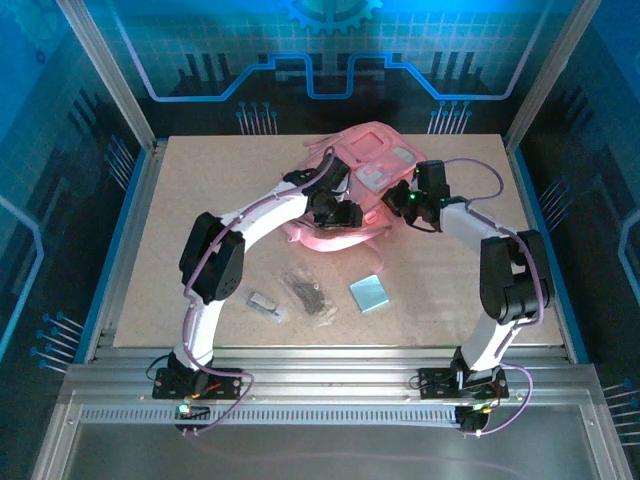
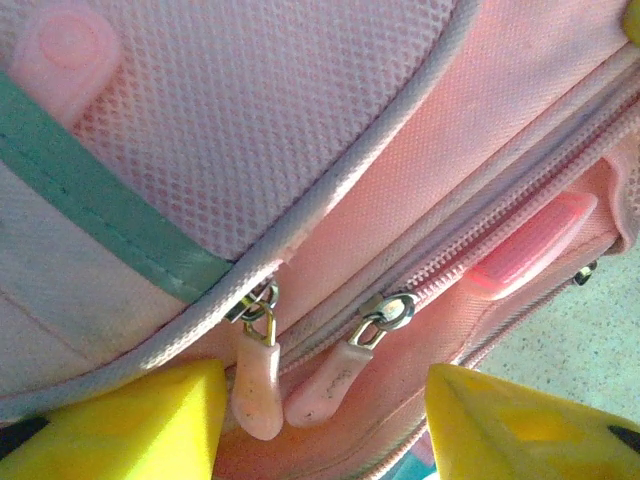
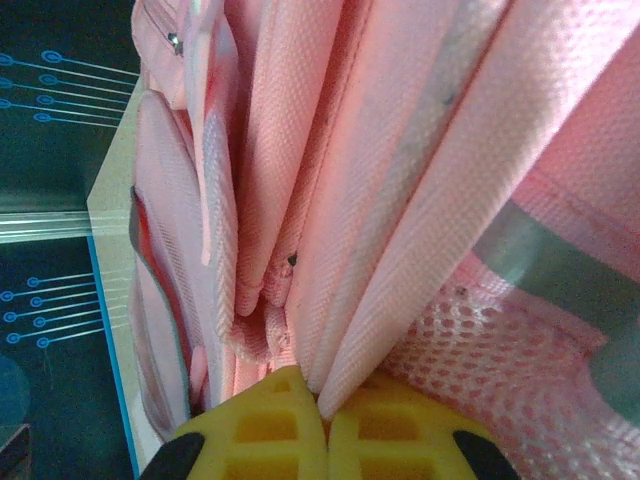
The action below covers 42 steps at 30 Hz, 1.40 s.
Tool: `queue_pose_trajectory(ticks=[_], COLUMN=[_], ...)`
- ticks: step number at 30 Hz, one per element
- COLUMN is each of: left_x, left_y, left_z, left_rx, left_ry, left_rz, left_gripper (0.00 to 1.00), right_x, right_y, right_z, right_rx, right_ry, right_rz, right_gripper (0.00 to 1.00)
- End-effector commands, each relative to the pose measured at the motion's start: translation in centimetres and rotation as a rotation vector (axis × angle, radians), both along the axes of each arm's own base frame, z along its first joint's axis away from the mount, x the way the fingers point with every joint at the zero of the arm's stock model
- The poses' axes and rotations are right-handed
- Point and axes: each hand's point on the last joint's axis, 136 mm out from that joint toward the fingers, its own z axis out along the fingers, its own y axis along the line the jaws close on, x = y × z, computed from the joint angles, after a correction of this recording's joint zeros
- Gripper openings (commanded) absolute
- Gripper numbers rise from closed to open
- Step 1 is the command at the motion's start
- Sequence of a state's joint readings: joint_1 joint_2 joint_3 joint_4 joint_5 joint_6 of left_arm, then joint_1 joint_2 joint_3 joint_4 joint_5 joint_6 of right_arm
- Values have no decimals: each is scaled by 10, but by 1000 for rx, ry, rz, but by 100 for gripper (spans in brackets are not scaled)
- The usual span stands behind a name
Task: Pack the student bag
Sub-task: Pick up the student bag from the top-center of the table, then unzip the student bag at the top-center of the table.
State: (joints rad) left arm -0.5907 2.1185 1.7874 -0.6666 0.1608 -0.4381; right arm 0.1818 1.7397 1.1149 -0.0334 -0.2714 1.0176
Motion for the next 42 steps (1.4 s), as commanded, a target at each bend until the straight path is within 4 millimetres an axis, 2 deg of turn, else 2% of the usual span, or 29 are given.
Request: queue_pose_trajectory(ticks=[1,4,7,10,14,16,17,20,22,26,33,39,42], left_x=[17,24,21,8,-8,-9,-8,2,6,6,3,4,1], left_y=[-11,-10,-7,-11,-12,-7,-4,2,3,8,39,79,89], left_z=[8,-1,-21,-35,-60,-72,-75,-69,-63,-54,-33,-34,-36], left_rx=[24,72,115,122,154,174,187,200,207,234,171,177,180], left_ry=[-97,-107,-57,-7,56,82,76,25,5,2,25,83,111], left_rz=[-43,-45,-58,-78,-56,-18,1,45,48,28,8,3,6], left_gripper=[53,47,41,43,52,51,44,9,0,0,0,0,0], right_x=[4,5,4,3,4,4,2,0,-2,-4,-7,-2,-1], right_y=[15,18,18,15,12,10,11,4,-3,-17,-44,-61,-64], right_z=[42,49,54,57,60,61,62,61,60,59,48,37,31], right_rx=[86,109,114,123,132,138,141,135,134,117,45,27,12], right_ry=[-116,-134,-146,-156,-168,-171,-170,-170,-171,-176,-167,-152,-140], right_rz=[61,76,84,78,66,63,66,50,30,-4,-45,-74,-86], right_gripper=[0,0,0,0,0,0,0,0,0,0,0,0,0])
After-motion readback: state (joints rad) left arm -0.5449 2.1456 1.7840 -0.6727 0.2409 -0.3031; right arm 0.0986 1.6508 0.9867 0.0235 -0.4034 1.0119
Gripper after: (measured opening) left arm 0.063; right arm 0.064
